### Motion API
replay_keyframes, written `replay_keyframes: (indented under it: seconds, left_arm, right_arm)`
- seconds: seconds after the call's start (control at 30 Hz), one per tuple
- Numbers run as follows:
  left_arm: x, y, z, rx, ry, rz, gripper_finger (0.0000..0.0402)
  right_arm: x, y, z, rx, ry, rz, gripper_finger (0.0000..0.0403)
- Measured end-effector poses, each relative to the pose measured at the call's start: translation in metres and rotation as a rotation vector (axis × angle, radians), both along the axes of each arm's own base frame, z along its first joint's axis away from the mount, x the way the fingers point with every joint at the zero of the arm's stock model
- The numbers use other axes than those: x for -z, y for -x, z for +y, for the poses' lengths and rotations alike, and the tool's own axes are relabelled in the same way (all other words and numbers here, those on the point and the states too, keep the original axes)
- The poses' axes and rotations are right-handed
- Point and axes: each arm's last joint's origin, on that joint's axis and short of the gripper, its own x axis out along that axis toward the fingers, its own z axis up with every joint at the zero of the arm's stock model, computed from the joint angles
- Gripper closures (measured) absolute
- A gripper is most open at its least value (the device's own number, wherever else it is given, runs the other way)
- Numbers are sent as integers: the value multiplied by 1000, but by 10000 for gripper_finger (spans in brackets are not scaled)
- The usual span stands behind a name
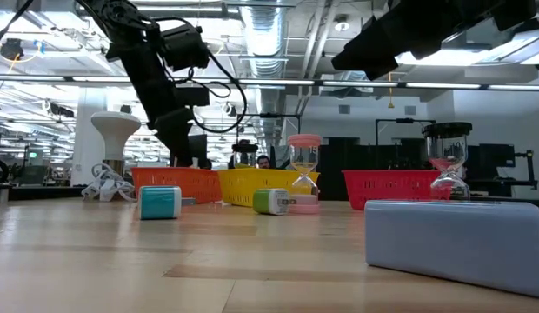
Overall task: Pick & Place Office items
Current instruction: Put the pink hourglass into the yellow bin
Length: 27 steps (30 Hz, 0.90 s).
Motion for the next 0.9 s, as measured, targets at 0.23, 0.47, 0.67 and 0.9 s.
replay_keyframes:
  seconds: [0.23, 0.47, 0.67, 0.9]
  left_arm:
    - [0, -1, 0, 1, -2, -7, 252]
    - [-1, -3, -1, -28, 8, -44, 252]
    - [-3, -8, -10, -15, 46, -98, 252]
    - [-15, -12, -24, 37, 47, -179, 252]
  right_arm:
    - [3, -1, 0, 0, 4, 12, 273]
    - [15, -8, -1, 14, 12, 35, 273]
    - [22, -17, -10, 53, 11, 34, 273]
    - [17, -21, -30, 118, 5, 16, 273]
